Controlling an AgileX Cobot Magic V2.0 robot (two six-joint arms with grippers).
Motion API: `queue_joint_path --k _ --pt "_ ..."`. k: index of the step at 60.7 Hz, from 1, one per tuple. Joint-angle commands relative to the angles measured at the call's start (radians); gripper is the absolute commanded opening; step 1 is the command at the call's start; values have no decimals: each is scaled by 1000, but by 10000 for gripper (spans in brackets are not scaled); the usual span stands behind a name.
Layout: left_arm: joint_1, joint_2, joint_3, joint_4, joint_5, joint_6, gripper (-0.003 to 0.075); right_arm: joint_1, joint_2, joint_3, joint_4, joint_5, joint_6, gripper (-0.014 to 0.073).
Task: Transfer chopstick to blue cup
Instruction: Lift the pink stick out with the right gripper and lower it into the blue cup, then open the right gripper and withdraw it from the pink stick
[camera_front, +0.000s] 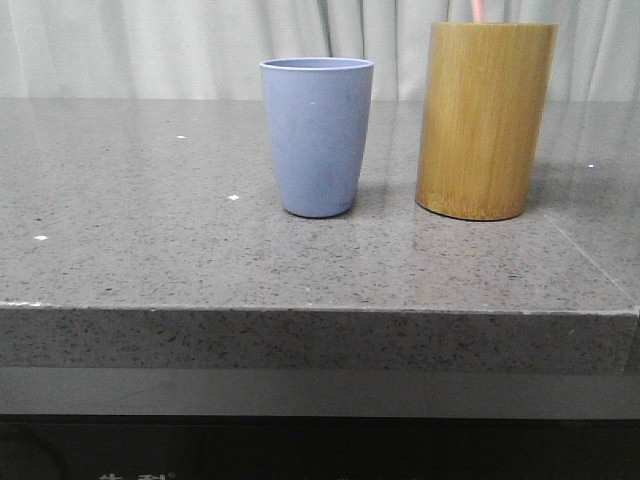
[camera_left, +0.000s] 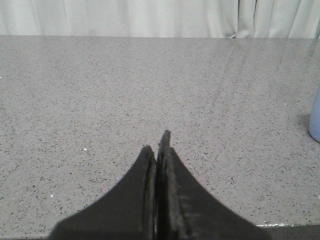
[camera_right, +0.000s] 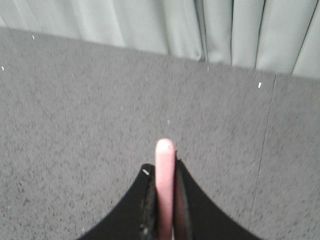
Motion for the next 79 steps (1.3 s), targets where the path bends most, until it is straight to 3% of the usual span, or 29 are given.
queue_joint_path --k 1,20,31,47,61,69,79 --pt "1 11 -25 -8 -85 -11 -19 1 -103 -37 -19 -122 -1 -122" --pt "1 11 -25 -8 -85 -11 -19 14 -257 -37 -19 -301 -1 -122" --pt "1 11 -25 -8 -85 -11 -19 111 -256 -39 -19 -330 -1 -122" --pt "1 11 -25 -8 -85 -11 -19 284 -126 -39 -19 -368 -1 -122" --pt "1 11 -25 -8 -85 -11 -19 299 10 -39 -19 -386 -1 -118" --pt "1 11 -25 -8 -85 -11 -19 298 55 -38 -19 -367 -1 -32" --pt "1 11 -25 -8 -85 -11 -19 298 78 -38 -19 -358 -1 160"
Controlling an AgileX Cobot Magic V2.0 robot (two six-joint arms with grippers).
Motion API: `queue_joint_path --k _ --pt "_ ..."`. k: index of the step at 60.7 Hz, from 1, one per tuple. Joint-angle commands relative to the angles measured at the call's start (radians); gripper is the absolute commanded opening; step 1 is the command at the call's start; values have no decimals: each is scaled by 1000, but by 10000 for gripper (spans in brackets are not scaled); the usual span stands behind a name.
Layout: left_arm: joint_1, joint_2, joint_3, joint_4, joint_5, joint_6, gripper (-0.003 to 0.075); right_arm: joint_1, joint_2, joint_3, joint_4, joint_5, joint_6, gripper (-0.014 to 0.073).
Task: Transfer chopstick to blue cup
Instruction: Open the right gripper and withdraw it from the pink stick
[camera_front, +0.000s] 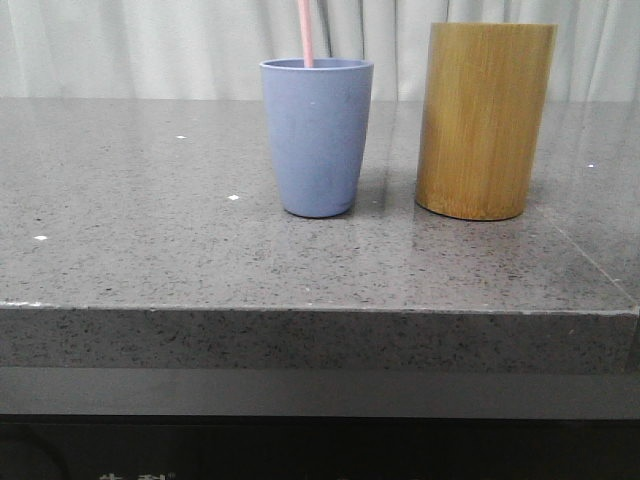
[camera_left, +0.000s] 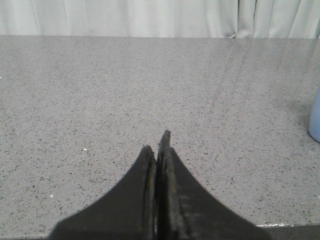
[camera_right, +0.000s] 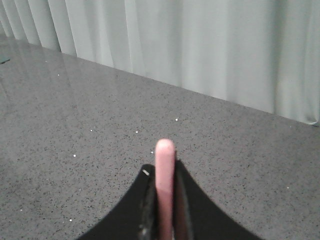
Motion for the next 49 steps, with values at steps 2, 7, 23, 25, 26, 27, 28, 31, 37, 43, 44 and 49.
queue_joint_path --k 2,7,23,25,26,27,28,31,37,43,44,49 --pt "1 11 -25 -8 -85 -11 -19 -2 -35 -34 -11 -77 -1 189" --pt "1 11 -25 -8 -85 -11 -19 -2 -38 -34 -11 -79 -1 264" --pt "1 11 -25 -8 -85 -11 -19 -7 -117 -51 -13 -45 -1 297" --pt "1 11 -25 -8 -85 -11 -19 -10 -129 -62 -13 -16 -1 275" --pt "1 11 -25 -8 -85 -11 -19 -13 -133 -69 -13 10 -1 262" --pt "1 11 -25 -8 -85 -11 -19 -17 -137 -80 -13 30 -1 239" --pt "1 11 -25 -8 -85 -11 -19 -22 -143 -93 -13 62 -1 213" --pt "1 11 -25 -8 -85 -11 -19 -38 -151 -127 -13 146 -1 153" --pt "1 11 -25 -8 -85 -11 -19 -83 -161 -198 -13 335 -1 38" --pt "1 11 -25 -8 -85 -11 -19 -147 -175 -254 -20 486 -1 -58" --pt "1 11 -25 -8 -85 -11 -19 -161 -178 -259 -20 501 -1 -69" --pt "1 11 -25 -8 -85 -11 -19 -224 -202 -265 -20 569 -1 -126"
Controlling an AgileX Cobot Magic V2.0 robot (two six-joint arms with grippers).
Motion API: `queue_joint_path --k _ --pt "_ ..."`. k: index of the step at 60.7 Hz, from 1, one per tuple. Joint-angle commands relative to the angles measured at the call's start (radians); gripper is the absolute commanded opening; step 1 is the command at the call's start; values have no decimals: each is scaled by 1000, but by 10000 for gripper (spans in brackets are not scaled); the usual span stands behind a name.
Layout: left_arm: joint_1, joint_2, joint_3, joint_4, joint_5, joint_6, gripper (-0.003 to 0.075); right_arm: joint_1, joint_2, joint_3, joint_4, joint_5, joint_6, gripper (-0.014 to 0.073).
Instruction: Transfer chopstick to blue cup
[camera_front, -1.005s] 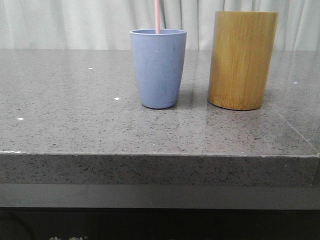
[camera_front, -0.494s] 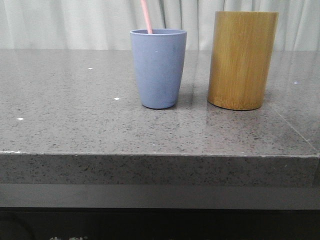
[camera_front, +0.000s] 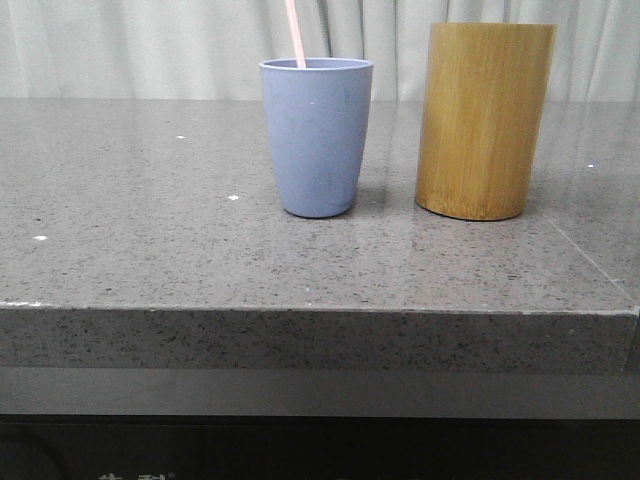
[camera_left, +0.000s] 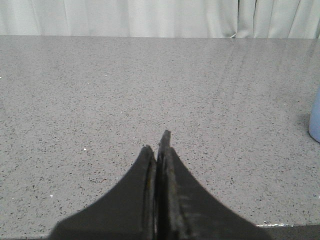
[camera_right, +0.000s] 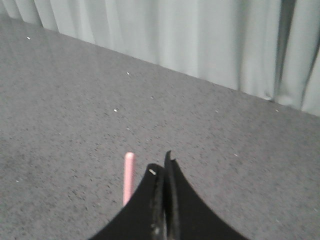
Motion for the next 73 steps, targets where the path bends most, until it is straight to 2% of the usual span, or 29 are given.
queue_joint_path --k 1,12,19,25,53,62,73 --pt "1 11 -25 -8 -85 -11 -19 -72 -68 -46 -7 33 -1 -121" --pt "1 11 -25 -8 -85 -11 -19 -226 -146 -30 -33 164 -1 -122" --pt "1 11 -25 -8 -85 -11 -19 -294 -224 34 -85 186 -1 -122" --pt "1 11 -25 -8 -85 -11 -19 -332 -334 176 -100 138 -1 -122" --pt "1 11 -25 -8 -85 -11 -19 -333 -918 945 -85 -241 -1 -122" --pt "1 11 -25 -8 -85 -11 -19 -333 -1117 1093 -85 -313 -1 -122" --pt "1 11 -25 -8 -85 -11 -19 -333 -1256 1166 -85 -339 -1 -122"
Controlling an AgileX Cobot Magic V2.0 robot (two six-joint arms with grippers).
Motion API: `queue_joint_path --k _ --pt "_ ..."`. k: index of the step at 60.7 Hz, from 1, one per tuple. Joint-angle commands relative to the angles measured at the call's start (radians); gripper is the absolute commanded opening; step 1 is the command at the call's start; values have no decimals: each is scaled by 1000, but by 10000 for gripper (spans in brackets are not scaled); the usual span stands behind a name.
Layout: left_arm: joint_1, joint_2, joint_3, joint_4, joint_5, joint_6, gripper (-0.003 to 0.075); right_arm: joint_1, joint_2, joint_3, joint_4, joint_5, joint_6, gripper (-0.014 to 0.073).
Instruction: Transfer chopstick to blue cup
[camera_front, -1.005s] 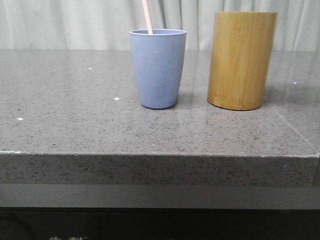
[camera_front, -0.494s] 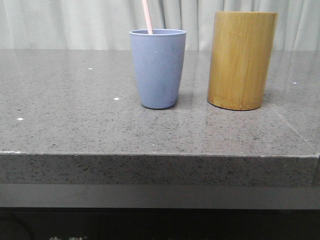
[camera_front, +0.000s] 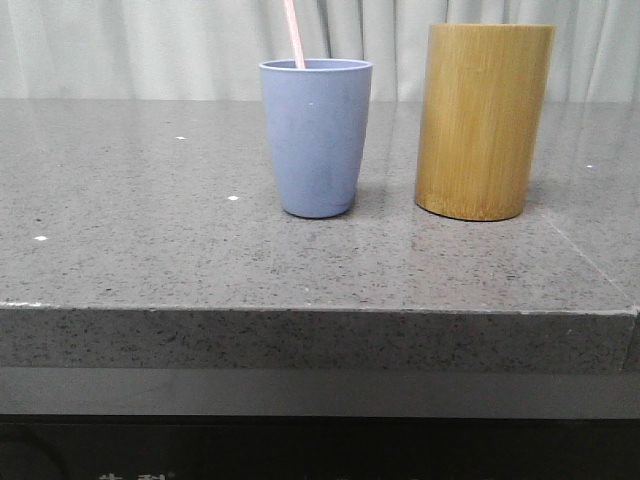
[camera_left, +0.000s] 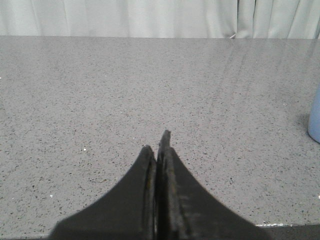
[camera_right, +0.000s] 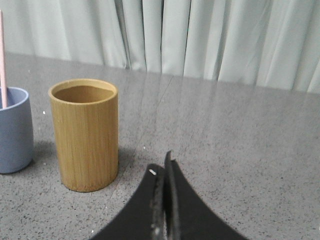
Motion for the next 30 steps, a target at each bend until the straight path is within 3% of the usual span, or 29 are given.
queue_joint_path --k 1,30 --pt "1 11 -25 -8 -85 -11 -19 -4 -35 -11 5 -110 -3 -122" --pt "1 11 -25 -8 -85 -11 -19 -4 -46 -11 5 -118 -3 -122"
